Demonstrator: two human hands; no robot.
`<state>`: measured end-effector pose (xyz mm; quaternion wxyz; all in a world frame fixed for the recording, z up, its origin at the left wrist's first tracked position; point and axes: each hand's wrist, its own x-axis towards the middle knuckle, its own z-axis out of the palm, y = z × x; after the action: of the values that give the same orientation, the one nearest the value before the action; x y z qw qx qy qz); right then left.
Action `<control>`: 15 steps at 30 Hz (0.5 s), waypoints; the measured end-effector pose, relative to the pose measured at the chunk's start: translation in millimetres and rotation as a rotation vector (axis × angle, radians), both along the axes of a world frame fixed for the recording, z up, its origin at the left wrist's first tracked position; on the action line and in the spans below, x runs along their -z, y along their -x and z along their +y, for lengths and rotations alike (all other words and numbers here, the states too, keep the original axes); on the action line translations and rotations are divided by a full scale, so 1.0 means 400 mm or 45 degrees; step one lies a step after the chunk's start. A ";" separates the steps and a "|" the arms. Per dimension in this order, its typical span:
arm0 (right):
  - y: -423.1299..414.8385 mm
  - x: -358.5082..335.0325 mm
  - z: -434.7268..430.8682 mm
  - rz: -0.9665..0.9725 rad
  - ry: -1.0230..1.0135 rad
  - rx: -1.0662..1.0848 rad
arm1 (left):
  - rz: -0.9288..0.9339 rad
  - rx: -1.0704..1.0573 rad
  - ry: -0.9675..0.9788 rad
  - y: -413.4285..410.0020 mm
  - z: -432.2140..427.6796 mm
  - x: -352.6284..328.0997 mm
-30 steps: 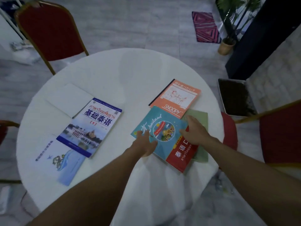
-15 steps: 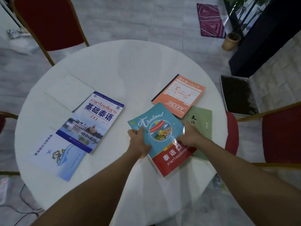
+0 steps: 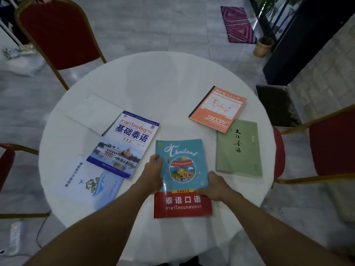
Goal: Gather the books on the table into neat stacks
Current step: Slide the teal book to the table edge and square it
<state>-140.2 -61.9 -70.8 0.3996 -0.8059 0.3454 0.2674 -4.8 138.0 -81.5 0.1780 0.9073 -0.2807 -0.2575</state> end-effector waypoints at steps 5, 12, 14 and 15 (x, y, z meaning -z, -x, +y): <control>0.042 0.021 0.081 -0.008 0.085 0.009 | 0.047 0.107 -0.086 0.012 0.074 0.022; 0.071 0.028 0.148 0.022 0.074 -0.047 | 0.061 0.280 -0.224 0.047 0.110 0.019; 0.076 0.028 0.152 0.070 0.082 -0.071 | 0.022 0.325 -0.275 0.052 0.113 0.021; 0.079 0.029 0.152 0.080 0.082 -0.077 | 0.004 0.347 -0.302 0.051 0.113 0.022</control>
<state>-171.9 -1.0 -82.4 0.3541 -0.8196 0.3418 0.2933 -25.3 183.4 -90.1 0.0336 0.8751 -0.3683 -0.3121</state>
